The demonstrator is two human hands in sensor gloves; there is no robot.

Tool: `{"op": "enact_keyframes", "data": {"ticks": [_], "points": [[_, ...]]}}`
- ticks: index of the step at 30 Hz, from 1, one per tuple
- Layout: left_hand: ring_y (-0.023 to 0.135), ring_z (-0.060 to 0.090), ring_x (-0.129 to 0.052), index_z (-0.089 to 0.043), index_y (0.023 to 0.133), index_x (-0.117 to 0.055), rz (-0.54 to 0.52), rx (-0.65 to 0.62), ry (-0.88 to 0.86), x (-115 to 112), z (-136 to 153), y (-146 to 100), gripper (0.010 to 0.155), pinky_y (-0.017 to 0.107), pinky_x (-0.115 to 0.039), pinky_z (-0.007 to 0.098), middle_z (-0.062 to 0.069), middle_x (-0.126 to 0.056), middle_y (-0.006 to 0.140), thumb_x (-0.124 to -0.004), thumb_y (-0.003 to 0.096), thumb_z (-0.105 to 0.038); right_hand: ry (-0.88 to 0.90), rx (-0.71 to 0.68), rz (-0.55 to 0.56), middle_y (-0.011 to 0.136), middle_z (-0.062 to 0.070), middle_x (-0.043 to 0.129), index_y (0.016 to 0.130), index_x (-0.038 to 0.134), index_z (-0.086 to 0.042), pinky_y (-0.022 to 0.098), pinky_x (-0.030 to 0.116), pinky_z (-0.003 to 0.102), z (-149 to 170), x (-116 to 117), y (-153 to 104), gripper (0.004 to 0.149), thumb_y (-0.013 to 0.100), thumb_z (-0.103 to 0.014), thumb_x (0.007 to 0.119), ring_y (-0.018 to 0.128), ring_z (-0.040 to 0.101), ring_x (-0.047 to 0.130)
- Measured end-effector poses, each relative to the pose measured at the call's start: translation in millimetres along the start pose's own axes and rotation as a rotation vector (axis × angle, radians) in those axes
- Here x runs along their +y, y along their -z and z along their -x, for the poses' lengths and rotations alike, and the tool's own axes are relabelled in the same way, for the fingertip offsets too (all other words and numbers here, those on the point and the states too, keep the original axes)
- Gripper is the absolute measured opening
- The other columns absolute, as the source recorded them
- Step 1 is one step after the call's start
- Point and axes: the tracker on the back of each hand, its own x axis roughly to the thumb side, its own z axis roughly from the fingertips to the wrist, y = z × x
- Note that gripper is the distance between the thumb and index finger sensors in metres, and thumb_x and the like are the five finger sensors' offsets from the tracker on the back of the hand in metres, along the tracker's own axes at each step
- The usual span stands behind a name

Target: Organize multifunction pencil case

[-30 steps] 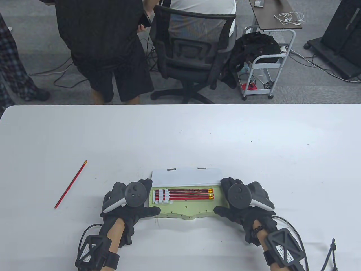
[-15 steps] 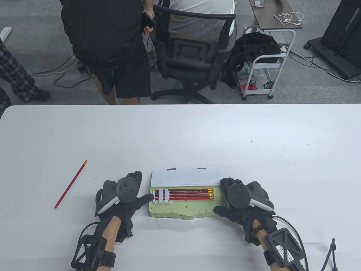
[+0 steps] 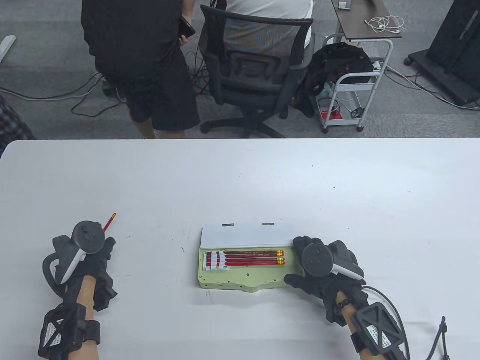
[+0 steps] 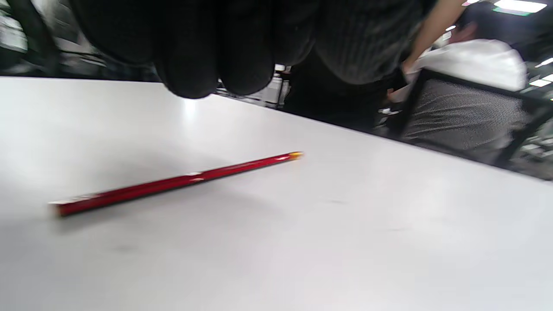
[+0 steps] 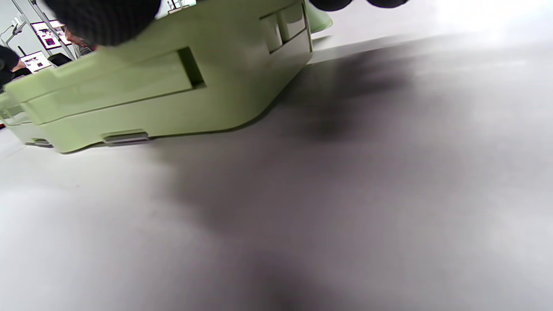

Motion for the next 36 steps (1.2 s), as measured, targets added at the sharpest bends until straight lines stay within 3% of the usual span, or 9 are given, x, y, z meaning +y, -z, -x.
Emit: {"op": "enact_keyframes", "data": {"ticks": [7, 20, 36], "points": [[0.087, 0.043, -0.086, -0.013, 0.106, -0.065, 0.091, 0.189, 0.179, -17.9, 18.2, 6.3, 0.060, 0.062, -0.070, 0.067, 0.017, -0.082, 0.102, -0.080, 0.0538, -0.037, -0.004, -0.003, -0.001, 0.109, 0.041, 0.026, 0.109, 0.019, 0.008, 0.068, 0.040, 0.075, 0.0, -0.3, 0.3, 0.101, 0.045, -0.058, 0.061, 0.097, 0.068, 0.035], [0.084, 0.039, -0.090, -0.015, 0.103, -0.071, 0.184, 0.252, 0.361, -45.3, 8.3, 15.0, 0.055, 0.062, -0.073, 0.065, 0.013, -0.085, 0.100, -0.080, 0.0536, -0.037, -0.004, -0.004, -0.001, 0.109, 0.041, 0.027, 0.109, 0.019, 0.008, 0.068, 0.040, 0.075, -0.5, -0.1, 0.4, 0.101, 0.045, -0.058, 0.061, 0.097, 0.068, 0.036], [0.074, 0.033, -0.098, -0.014, 0.089, -0.084, 0.092, 0.214, 0.463, -52.1, -3.8, 17.0, 0.040, 0.058, -0.079, 0.062, 0.008, -0.095, 0.086, -0.082, 0.0528, -0.031, -0.003, -0.005, -0.004, 0.109, 0.041, 0.027, 0.109, 0.018, 0.008, 0.068, 0.041, 0.075, -1.2, 0.0, 0.5, 0.101, 0.045, -0.058, 0.061, 0.097, 0.068, 0.037]]}}
